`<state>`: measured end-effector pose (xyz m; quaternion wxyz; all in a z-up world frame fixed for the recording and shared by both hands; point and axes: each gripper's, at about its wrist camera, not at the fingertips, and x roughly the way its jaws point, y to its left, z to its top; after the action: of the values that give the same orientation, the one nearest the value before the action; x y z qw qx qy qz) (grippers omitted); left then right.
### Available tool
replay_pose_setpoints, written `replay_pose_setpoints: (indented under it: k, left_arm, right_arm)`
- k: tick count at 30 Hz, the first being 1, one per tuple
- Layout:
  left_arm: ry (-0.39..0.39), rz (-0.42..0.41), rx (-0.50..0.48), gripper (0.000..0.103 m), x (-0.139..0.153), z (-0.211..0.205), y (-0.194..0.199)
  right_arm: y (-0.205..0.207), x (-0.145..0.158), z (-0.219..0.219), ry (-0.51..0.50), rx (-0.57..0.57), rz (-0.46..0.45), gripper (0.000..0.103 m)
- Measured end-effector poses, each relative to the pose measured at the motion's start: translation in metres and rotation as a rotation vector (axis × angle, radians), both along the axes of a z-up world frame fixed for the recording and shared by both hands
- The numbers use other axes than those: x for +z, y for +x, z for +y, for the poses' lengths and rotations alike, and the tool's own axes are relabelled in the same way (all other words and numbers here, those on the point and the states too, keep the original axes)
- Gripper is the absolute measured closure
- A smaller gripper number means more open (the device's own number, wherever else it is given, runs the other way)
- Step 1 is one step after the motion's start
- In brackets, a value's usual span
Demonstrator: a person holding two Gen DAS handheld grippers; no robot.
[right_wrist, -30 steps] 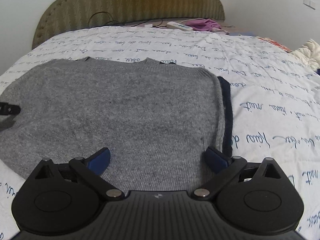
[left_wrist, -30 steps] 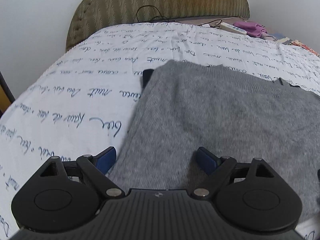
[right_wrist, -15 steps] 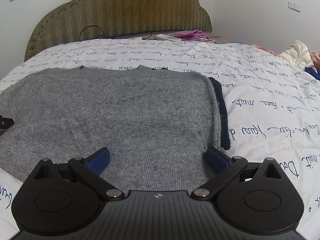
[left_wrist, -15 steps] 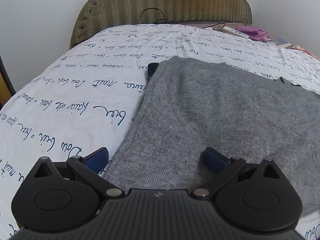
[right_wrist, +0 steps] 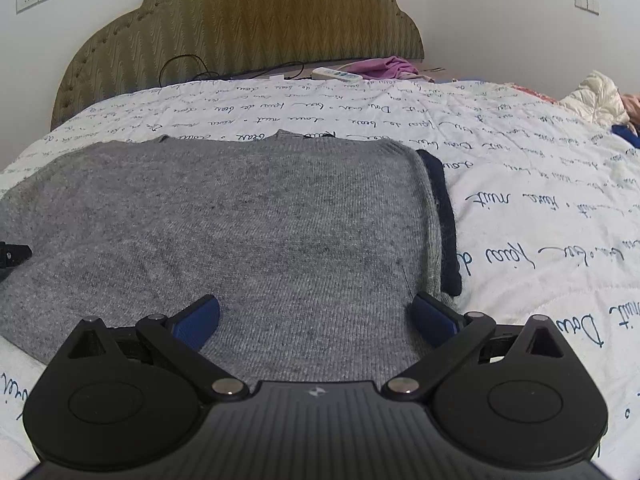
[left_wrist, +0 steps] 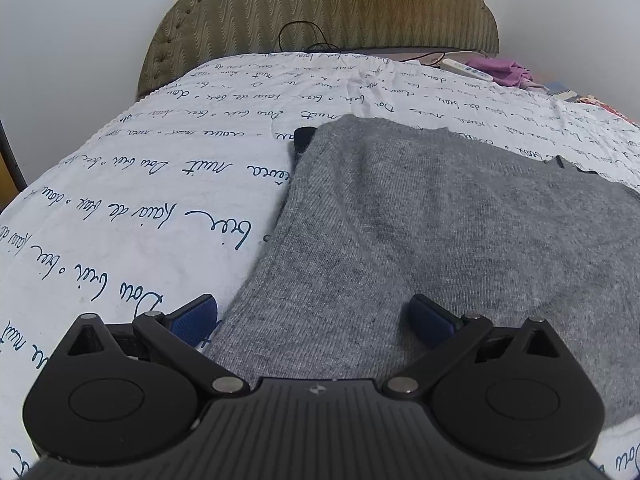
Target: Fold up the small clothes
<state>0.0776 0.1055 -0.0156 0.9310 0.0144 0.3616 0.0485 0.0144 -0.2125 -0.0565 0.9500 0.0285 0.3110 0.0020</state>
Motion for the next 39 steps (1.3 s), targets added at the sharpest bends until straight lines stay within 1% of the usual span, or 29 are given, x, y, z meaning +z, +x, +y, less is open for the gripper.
replay_pose_setpoints:
  k: [2, 10, 17, 22, 29, 39]
  left_arm:
    - [-0.002, 0.0, 0.0, 0.0, 0.0, 0.0, 0.0]
    - [-0.004, 0.004, -0.004, 0.0, 0.0, 0.001, 0.0]
    - [-0.027, 0.042, -0.014, 0.0, 0.006, 0.005, 0.001]
    - [-0.053, 0.068, -0.015, 0.001, 0.012, 0.011, 0.003]
    - [-0.032, 0.068, -0.017, 0.001, 0.021, 0.013, 0.004]
    - [-0.007, 0.05, -0.015, 0.001, 0.034, 0.017, 0.007]
  right_arm:
    - [0.0, 0.0, -0.001, 0.009, 0.0, 0.001, 0.0]
    - [0.001, 0.001, 0.002, -0.016, -0.002, 0.007, 0.0]
    - [-0.001, 0.01, 0.01, -0.04, 0.006, 0.028, 0.0]
    - [-0.007, 0.021, 0.024, -0.036, 0.06, 0.011, 0.0]
    - [-0.013, 0.036, 0.055, -0.07, 0.149, -0.032, 0.0]
    - [-0.019, 0.041, 0.09, -0.075, 0.237, -0.039, 0.0]
